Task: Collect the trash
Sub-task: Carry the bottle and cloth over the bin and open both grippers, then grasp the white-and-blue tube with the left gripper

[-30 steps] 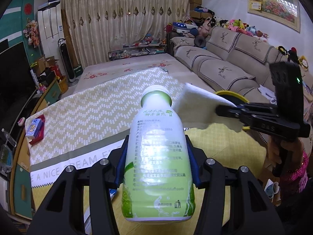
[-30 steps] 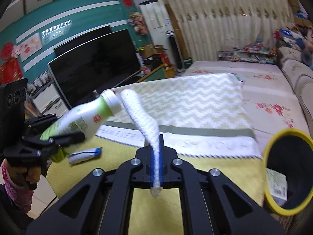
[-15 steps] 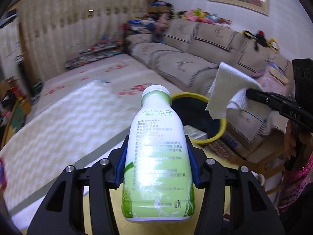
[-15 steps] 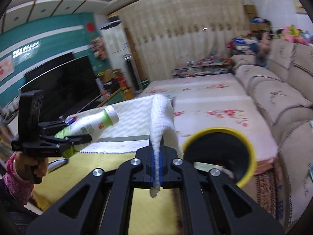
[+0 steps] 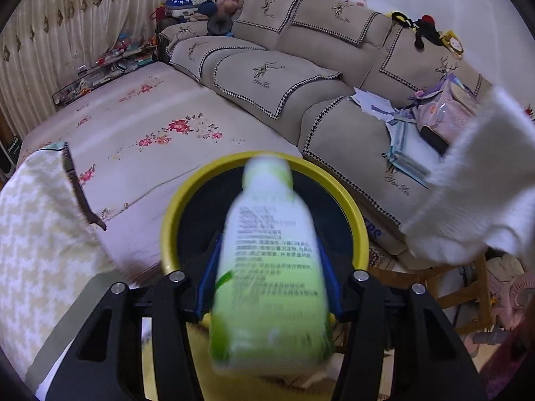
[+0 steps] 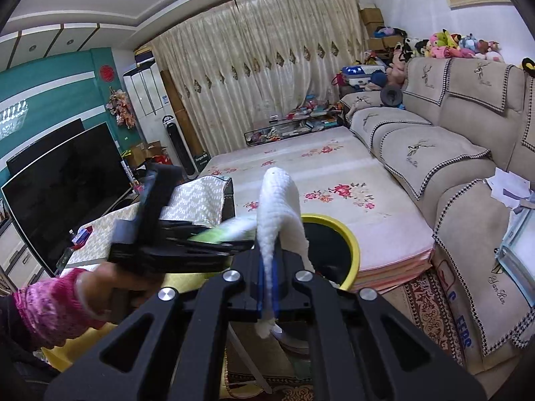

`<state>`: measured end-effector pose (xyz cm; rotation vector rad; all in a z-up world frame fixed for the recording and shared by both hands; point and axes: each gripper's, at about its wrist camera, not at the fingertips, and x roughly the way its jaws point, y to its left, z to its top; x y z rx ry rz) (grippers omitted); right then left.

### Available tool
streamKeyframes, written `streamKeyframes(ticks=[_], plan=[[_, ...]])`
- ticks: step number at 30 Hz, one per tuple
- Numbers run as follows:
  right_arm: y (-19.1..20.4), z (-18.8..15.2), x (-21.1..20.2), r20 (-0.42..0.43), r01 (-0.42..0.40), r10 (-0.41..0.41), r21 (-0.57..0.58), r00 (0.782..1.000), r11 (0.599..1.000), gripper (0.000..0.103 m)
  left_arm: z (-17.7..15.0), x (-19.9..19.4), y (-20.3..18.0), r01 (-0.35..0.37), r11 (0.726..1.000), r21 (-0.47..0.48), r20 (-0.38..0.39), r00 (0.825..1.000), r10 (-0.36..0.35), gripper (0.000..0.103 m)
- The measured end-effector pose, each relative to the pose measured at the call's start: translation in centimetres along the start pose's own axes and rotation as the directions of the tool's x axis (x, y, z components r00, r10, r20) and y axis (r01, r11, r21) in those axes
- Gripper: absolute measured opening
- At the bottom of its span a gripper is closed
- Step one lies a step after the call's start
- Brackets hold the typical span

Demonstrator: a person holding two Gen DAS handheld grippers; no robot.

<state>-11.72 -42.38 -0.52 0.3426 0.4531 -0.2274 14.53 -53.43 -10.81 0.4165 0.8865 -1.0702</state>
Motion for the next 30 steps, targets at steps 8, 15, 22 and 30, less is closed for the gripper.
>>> streamKeyframes(ticks=[8, 15, 22, 30], plan=[[1.0, -0.3, -0.5, -0.01, -0.009, 0.009, -0.009, 1.0, 1.0, 0.005, -1.2, -6.4, 1.4, -0.09, 0.99, -0.107, 0.198, 0.974, 0.11, 0.092], [3.6, -0.7, 0.9, -0.046, -0.067, 0.066, -0.028, 0.997, 0.997, 0.005, -9.3, -20.4, 3.5, -0.259, 0.943, -0.209, 0.389, 0.863, 0.323, 0.098], [6.3, -0.9, 2.6, -0.087, -0.098, 0.093, -0.048, 0.992, 0.994, 0.006, -18.1, -28.2, 6.4, -0.431, 0.821, -0.376, 0.354, 0.752, 0.557, 0.098], [7.7, -1.1, 6.2, -0.149, -0.033, 0.021, -0.081, 0.989, 0.996, 0.006, -27.2, -33.2, 11.2, -0.488, 0.688, -0.538, 0.25, 0.687, 0.683, 0.098]])
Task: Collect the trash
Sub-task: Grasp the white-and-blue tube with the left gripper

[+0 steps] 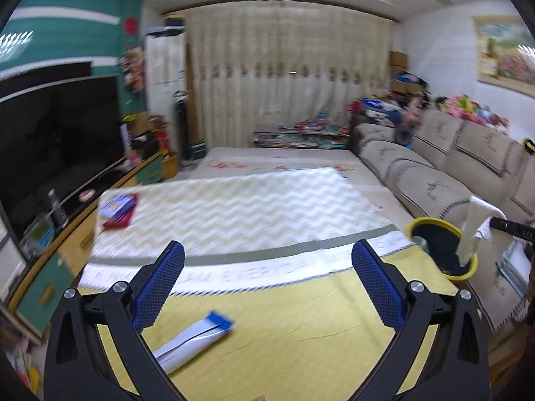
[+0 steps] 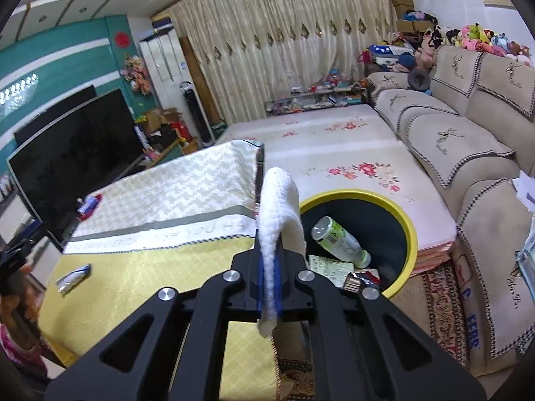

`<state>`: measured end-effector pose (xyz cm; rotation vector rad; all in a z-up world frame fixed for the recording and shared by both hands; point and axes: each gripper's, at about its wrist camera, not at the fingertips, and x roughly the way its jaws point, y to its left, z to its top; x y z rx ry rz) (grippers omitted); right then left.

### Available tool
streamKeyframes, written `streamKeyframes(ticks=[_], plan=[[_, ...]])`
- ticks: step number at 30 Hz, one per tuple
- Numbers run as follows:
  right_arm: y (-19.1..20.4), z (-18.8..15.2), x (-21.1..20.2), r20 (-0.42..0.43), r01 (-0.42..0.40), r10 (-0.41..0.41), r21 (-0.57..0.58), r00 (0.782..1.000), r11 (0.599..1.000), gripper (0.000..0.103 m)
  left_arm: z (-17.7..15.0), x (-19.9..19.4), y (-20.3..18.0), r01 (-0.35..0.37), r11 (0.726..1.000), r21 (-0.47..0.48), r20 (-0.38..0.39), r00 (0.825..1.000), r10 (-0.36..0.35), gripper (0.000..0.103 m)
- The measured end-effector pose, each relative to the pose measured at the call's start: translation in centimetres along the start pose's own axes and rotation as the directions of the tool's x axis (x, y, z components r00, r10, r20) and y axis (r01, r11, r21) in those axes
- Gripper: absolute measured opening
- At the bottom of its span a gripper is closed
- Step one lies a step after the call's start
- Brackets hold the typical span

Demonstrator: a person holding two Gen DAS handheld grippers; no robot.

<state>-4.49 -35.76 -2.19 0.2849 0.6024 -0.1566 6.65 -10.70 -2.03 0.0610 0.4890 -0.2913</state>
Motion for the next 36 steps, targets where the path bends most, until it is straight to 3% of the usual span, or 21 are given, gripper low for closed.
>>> streamKeyframes(ticks=[6, 19, 21, 23, 24, 30, 36], plan=[[-0.1, 0.5, 2.3, -0.029, 0.05, -0.05, -0.003, 0.998, 0.999, 0.006, -0.8, -0.4, 3.6, -0.025, 0.998, -0.064, 0.0, 1.0, 0.025, 0.098], [-2.2, 0.8, 7.8, -0.117, 0.162, -0.16, 0.005, 0.98, 0.987, 0.007, -0.2, 0.3, 1.7, -0.02, 1.0, -0.023, -0.004, 1.0, 0.02, 0.098], [-2.6, 0.6, 8.9, -0.145, 0.171, -0.168, 0.007, 0.975, 0.985, 0.021, -0.2, 0.4, 1.6, -0.019, 1.0, -0.022, -0.008, 1.0, 0.018, 0.098], [-2.8, 0.5, 9.7, -0.168, 0.185, -0.182, -0.001, 0.969, 0.983, 0.058, -0.2, 0.5, 1.5, -0.017, 1.0, -0.02, -0.01, 1.0, 0.017, 0.098], [-2.8, 0.5, 10.0, -0.175, 0.194, -0.192, -0.006, 0.966, 0.981, 0.065, -0.3, 0.6, 1.6, -0.018, 1.0, -0.019, -0.01, 1.0, 0.018, 0.098], [-2.1, 0.5, 9.1, -0.142, 0.201, -0.199, -0.004, 0.97, 0.98, 0.069, -0.4, 1.0, 2.3, -0.008, 0.999, -0.032, -0.027, 1.0, 0.008, 0.098], [-1.0, 0.4, 7.5, -0.106, 0.177, -0.177, -0.014, 0.978, 0.984, 0.074, -1.9, 1.5, 3.6, 0.007, 1.0, 0.008, -0.092, 0.996, -0.006, 0.098]])
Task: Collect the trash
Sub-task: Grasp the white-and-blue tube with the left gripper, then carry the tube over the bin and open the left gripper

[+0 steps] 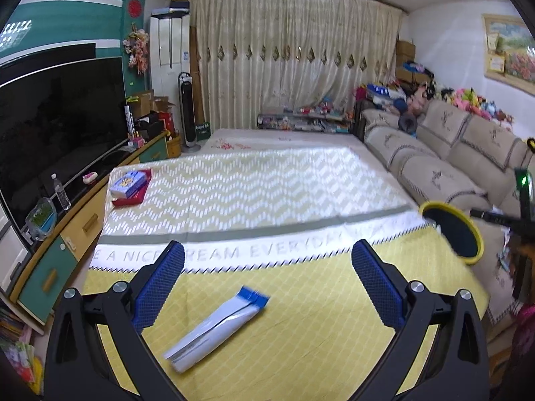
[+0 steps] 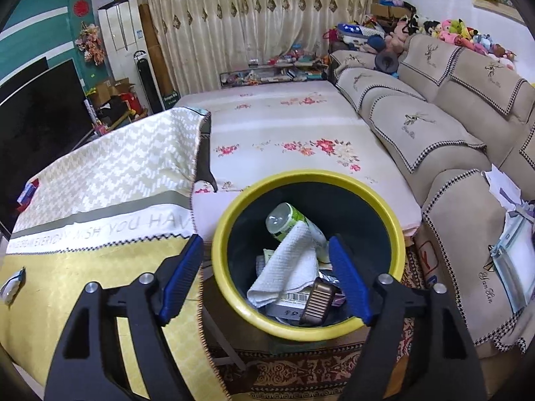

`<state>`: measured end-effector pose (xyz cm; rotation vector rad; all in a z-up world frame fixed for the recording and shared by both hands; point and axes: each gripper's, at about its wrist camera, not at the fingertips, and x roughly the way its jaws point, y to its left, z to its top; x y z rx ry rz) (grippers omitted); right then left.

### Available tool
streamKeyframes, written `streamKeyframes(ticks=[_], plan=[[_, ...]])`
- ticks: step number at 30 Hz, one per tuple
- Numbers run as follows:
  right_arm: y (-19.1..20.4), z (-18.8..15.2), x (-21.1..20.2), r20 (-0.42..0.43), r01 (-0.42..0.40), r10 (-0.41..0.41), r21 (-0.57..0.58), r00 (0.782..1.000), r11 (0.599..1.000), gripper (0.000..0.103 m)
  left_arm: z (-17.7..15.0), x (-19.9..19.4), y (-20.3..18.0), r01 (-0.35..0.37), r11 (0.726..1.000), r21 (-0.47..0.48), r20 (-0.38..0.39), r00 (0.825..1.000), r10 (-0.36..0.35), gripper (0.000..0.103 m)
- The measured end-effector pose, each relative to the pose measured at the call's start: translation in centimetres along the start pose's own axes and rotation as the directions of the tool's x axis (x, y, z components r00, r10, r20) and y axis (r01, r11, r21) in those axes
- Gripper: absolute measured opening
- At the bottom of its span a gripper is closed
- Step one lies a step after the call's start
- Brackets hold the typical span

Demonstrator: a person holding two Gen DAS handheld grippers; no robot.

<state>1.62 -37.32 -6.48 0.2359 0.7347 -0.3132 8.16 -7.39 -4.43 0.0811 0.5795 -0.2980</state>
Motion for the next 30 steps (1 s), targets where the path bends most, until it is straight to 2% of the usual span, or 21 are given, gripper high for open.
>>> streamKeyframes(ticks=[3, 7, 11, 15, 18, 20, 24, 26, 27, 28, 30], plan=[[0.6, -0.2, -0.1, -0.002, -0.021, 0.021, -0.01, 1.0, 1.0, 0.074, -1.2, 0.8, 1.4, -0.008, 1.0, 0.022, -0.057, 0.998, 0.009, 0.098], [1.5, -0.3, 0.1, -0.009, -0.045, 0.044, -0.025, 0.999, 0.999, 0.074, -2.8, 2.9, 3.5, 0.041, 0.997, 0.069, -0.139, 0.99, -0.031, 0.098], [2.3, -0.4, 0.3, -0.02, -0.061, 0.06, -0.039, 0.998, 0.997, 0.074, -4.0, 5.2, 5.2, 0.101, 0.991, 0.092, -0.239, 0.968, -0.077, 0.098], [2.8, -0.5, 0.2, -0.02, -0.067, 0.066, -0.044, 0.998, 0.997, 0.074, -5.2, 6.7, 6.0, 0.156, 0.983, 0.1, -0.305, 0.945, -0.119, 0.097], [3.2, -0.4, 0.2, -0.021, -0.07, 0.069, -0.049, 0.997, 0.996, 0.074, -5.6, 7.4, 6.2, 0.176, 0.98, 0.094, -0.336, 0.932, -0.135, 0.084], [3.4, -0.3, 0.2, -0.022, -0.073, 0.072, -0.054, 0.997, 0.996, 0.074, -5.8, 7.8, 6.2, 0.187, 0.978, 0.096, -0.359, 0.923, -0.141, 0.07], [3.7, -0.3, 0.3, -0.027, -0.08, 0.078, -0.06, 0.997, 0.995, 0.074, -6.2, 8.0, 5.5, 0.198, 0.973, 0.119, -0.386, 0.912, -0.138, 0.057], [3.7, -0.4, 0.3, -0.029, -0.082, 0.08, -0.06, 0.996, 0.995, 0.074, -6.2, 7.8, 4.9, 0.187, 0.972, 0.146, -0.383, 0.916, -0.119, 0.036], [3.7, -0.4, 0.3, -0.029, -0.082, 0.08, -0.06, 0.996, 0.995, 0.074, -6.2, 7.7, 4.5, 0.187, 0.971, 0.147, -0.386, 0.915, -0.117, 0.03], [3.6, -0.4, 0.3, -0.029, -0.083, 0.081, -0.058, 0.996, 0.995, 0.074, -6.2, 7.6, 4.3, 0.19, 0.972, 0.138, -0.389, 0.913, -0.124, 0.026], [3.6, -0.4, 0.3, -0.027, -0.085, 0.084, -0.056, 0.996, 0.995, 0.074, -6.1, 7.5, 3.8, 0.198, 0.972, 0.126, -0.393, 0.909, -0.135, 0.025]])
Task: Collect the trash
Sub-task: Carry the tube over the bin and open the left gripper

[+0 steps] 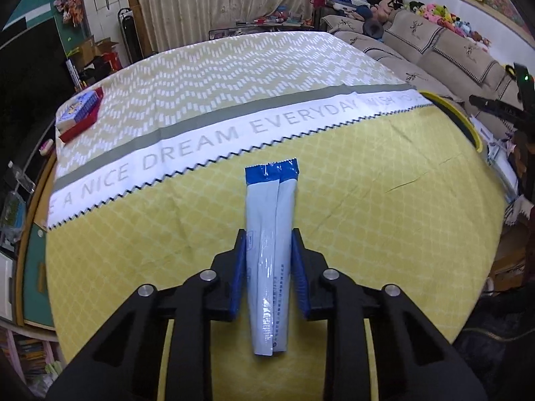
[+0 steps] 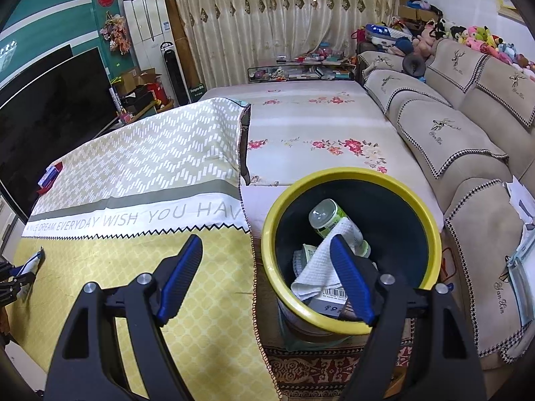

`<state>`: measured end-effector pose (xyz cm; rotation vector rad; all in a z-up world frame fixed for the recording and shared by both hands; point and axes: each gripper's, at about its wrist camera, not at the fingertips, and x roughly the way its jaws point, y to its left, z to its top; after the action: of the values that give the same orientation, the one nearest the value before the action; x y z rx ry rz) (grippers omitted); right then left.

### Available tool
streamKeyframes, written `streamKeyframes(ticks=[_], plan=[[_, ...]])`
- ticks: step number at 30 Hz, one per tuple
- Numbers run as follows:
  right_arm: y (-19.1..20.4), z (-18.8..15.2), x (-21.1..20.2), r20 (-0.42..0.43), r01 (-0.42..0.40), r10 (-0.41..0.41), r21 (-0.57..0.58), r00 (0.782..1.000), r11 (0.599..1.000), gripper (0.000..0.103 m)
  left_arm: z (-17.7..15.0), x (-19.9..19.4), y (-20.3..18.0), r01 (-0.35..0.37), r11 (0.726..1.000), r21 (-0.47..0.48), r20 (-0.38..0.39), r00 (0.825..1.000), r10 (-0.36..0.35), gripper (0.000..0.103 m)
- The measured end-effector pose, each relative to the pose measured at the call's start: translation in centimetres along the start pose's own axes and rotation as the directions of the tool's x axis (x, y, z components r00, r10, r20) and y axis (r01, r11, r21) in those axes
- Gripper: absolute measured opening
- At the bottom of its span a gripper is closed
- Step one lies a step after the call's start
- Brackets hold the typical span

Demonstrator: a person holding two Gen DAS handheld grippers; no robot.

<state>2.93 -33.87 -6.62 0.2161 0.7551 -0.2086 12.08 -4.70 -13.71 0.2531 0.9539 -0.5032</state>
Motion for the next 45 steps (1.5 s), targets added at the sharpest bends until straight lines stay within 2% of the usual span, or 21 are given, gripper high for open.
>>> streamKeyframes(ticks=[3, 9, 12, 15, 18, 23, 27, 30, 31, 33, 35, 36, 38, 41, 42, 43, 45], plan=[[-0.1, -0.1, 0.0, 0.001, -0.004, 0.004, 0.004, 1.0, 1.0, 0.074, 0.5, -0.1, -1.3, -0.015, 1.0, 0.011, 0.005, 1.0, 0.015, 0.025], [-0.8, -0.2, -0.7, 0.02, -0.003, 0.003, 0.024, 1.0, 1.0, 0.074, 3.6, -1.6, -5.1, 0.046, 0.998, 0.042, 0.067, 0.997, -0.049, 0.025], [-1.7, -0.2, -1.6, 0.04, 0.004, -0.006, 0.04, 0.999, 0.999, 0.074, 6.4, -2.0, -8.4, 0.106, 0.99, 0.088, 0.098, 0.989, -0.114, 0.025], [-2.8, -0.4, -2.7, 0.059, 0.022, -0.026, 0.058, 0.998, 0.998, 0.074, 9.4, -1.8, -12.5, 0.184, 0.971, 0.152, 0.122, 0.972, -0.203, 0.025], [-4.4, -0.7, -4.0, 0.079, 0.06, -0.066, 0.073, 0.995, 0.996, 0.074, 12.9, -0.5, -17.8, 0.274, 0.935, 0.227, 0.096, 0.949, -0.301, 0.025], [-7.8, -1.8, -6.8, 0.113, 0.13, -0.144, 0.12, 0.983, 0.984, 0.075, 17.6, 2.4, -26.4, 0.363, 0.872, 0.328, 0.019, 0.92, -0.39, 0.025], [-10.6, -3.2, -9.1, 0.13, 0.178, -0.202, 0.175, 0.971, 0.968, 0.076, 20.9, 6.5, -33.0, 0.421, 0.836, 0.352, -0.069, 0.902, -0.425, 0.025], [-12.0, -4.1, -10.2, 0.132, 0.221, -0.251, 0.205, 0.959, 0.953, 0.076, 22.8, 10.4, -37.4, 0.444, 0.824, 0.353, -0.138, 0.895, -0.423, 0.028], [-12.3, -4.4, -10.6, 0.134, 0.228, -0.26, 0.216, 0.956, 0.949, 0.077, 23.2, 11.7, -38.4, 0.447, 0.824, 0.348, -0.152, 0.894, -0.421, 0.028], [-12.9, -4.8, -11.1, 0.138, 0.229, -0.266, 0.236, 0.954, 0.944, 0.077, 23.7, 13.9, -40.0, 0.438, 0.831, 0.343, -0.164, 0.899, -0.406, 0.041], [-13.2, -5.1, -11.4, 0.138, 0.232, -0.271, 0.247, 0.953, 0.941, 0.077, 24.5, 15.7, -41.0, 0.415, 0.847, 0.334, -0.145, 0.91, -0.389, 0.079], [-13.2, -5.1, -11.4, 0.135, 0.233, -0.271, 0.248, 0.953, 0.94, 0.077, 24.6, 16.2, -41.2, 0.404, 0.853, 0.33, -0.13, 0.915, -0.383, 0.083], [-12.8, -5.1, -11.2, 0.133, 0.225, -0.262, 0.244, 0.956, 0.944, 0.077, 24.8, 16.6, -40.5, 0.388, 0.87, 0.303, -0.114, 0.922, -0.371, 0.083], [-11.5, -4.9, -10.8, 0.133, 0.2, -0.232, 0.216, 0.964, 0.956, 0.078, 24.2, 14.8, -37.1, 0.398, 0.885, 0.243, -0.086, 0.917, -0.389, 0.083], [-10.9, -4.9, -10.7, 0.133, 0.187, -0.217, 0.203, 0.967, 0.961, 0.078, 23.5, 12.8, -35.2, 0.383, 0.894, 0.233, -0.04, 0.922, -0.384, 0.085], [-10.2, -4.8, -10.4, 0.133, 0.171, -0.197, 0.189, 0.971, 0.967, 0.078, 22.8, 11.3, -33.5, 0.36, 0.904, 0.231, 0.0, 0.929, -0.37, 0.091], [-8.1, -4.5, -9.7, 0.136, 0.118, -0.139, 0.151, 0.981, 0.981, 0.078, 21.0, 8.0, -30.2, 0.285, 0.933, 0.221, 0.089, 0.946, -0.311, 0.098]])
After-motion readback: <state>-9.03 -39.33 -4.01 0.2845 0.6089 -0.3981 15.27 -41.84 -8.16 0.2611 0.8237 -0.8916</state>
